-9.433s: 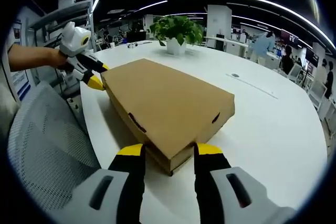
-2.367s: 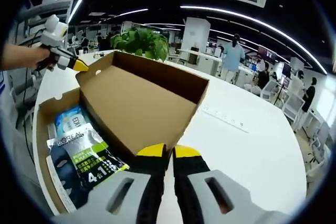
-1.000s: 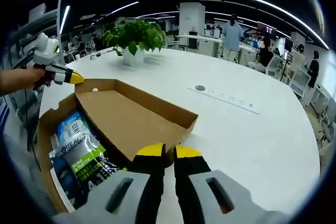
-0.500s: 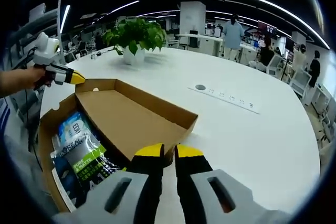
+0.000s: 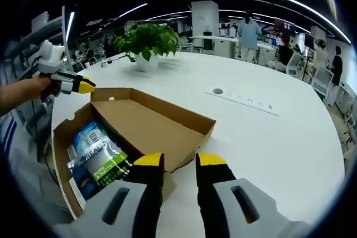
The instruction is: Operate the shoe box by opening the lid, removing the specified soft item, and placing it in the target area until the item is outside and the box remains undamaged.
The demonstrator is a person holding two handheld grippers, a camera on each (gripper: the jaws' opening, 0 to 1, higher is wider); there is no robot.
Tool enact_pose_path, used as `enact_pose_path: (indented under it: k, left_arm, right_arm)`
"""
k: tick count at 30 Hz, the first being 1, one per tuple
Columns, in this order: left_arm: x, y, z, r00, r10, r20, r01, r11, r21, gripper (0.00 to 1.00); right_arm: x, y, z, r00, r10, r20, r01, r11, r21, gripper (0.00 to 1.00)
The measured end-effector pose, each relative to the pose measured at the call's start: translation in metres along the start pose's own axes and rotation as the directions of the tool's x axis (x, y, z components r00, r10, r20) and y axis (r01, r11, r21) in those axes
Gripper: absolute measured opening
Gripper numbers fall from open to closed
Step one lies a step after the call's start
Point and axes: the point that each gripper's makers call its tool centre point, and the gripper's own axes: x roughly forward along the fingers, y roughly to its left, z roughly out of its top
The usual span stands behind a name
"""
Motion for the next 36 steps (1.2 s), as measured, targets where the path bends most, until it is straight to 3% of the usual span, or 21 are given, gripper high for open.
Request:
enact_pose_path:
  k: [9,19,36]
  left_arm:
    - [-0.016,-0.025,-0.013,0.998,-0.053,-0.046,0.053,0.999,0.001,0.25]
    - [-0.028,-0.059,-0.039,0.985,-0.133,-0.107,0.132,0.991,-0.020,0.28]
    - [-0.030,-0.113,-0.073,0.944,-0.279,-0.176,0.262,0.958,-0.117,0.29]
  right_arm:
    - [-0.021,0.012,-0.006,0.999,0.031,-0.005,-0.031,1.000,0.003,0.30]
    - [-0.046,0.026,-0.010,0.998,0.062,0.001,-0.062,0.998,0.003,0.38]
    - [-0.073,0.047,-0.029,0.996,0.091,-0.008,-0.091,0.996,0.002,0.49]
